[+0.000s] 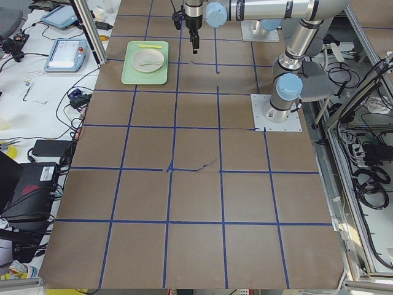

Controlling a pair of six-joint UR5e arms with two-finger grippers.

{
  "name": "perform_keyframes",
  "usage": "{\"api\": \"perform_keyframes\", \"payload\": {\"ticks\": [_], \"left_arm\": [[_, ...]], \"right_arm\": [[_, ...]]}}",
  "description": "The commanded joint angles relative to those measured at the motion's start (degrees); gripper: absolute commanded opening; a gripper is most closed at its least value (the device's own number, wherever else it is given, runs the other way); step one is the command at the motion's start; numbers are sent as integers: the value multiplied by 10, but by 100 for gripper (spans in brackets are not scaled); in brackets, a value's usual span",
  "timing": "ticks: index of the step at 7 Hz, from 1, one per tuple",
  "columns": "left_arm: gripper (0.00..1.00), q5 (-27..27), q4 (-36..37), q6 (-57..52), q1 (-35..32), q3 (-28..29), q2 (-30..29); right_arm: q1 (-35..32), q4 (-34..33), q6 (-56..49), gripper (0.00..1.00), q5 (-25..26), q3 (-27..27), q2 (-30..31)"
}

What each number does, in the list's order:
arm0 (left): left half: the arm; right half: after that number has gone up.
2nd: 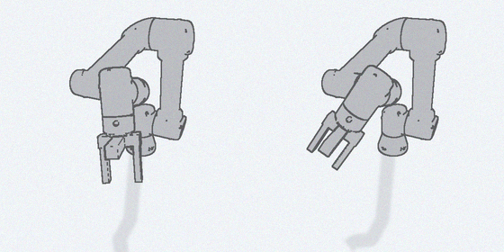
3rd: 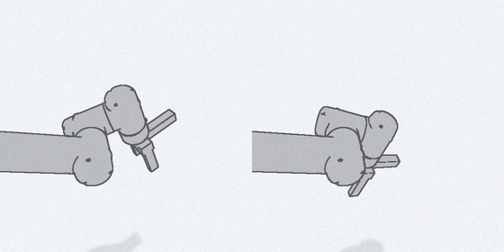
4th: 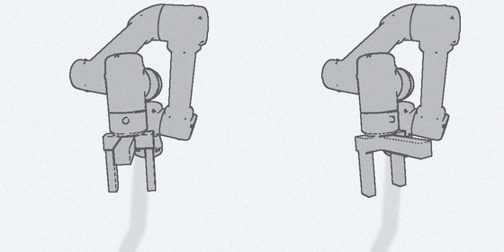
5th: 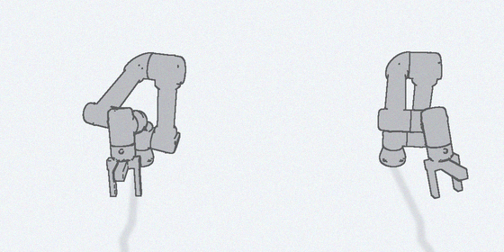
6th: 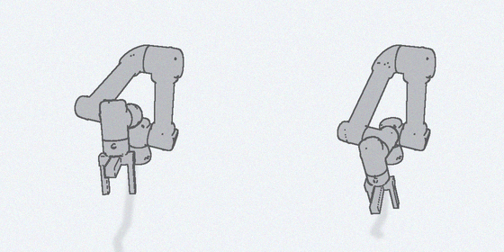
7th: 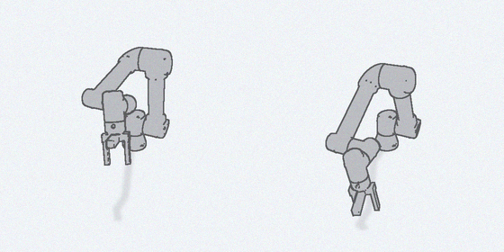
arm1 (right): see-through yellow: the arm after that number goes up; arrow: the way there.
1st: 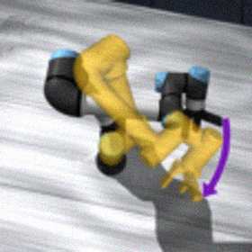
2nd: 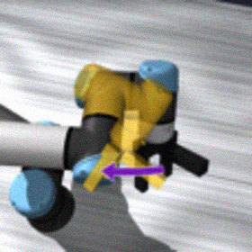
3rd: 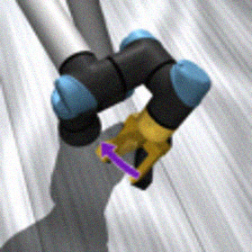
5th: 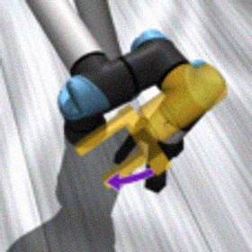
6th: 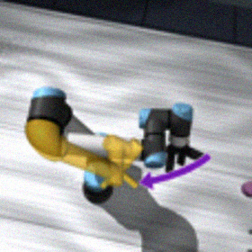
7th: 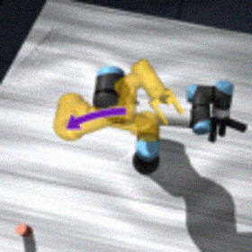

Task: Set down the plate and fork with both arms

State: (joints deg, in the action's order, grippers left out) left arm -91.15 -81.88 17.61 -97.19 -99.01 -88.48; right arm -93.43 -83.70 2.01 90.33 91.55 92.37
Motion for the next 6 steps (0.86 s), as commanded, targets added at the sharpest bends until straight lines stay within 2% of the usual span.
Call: {"api": "perform_keyframes", "payload": {"ticks": [1,6], "left_arm": [[100,1,-41,-4,-4,42,15],[100,-1,-43,3,-11,42,10]], "right_arm": [[-1,-1,-15,100,-2,-1,-3],[-1,-10,-11,100,-2,-1,-4]]}}
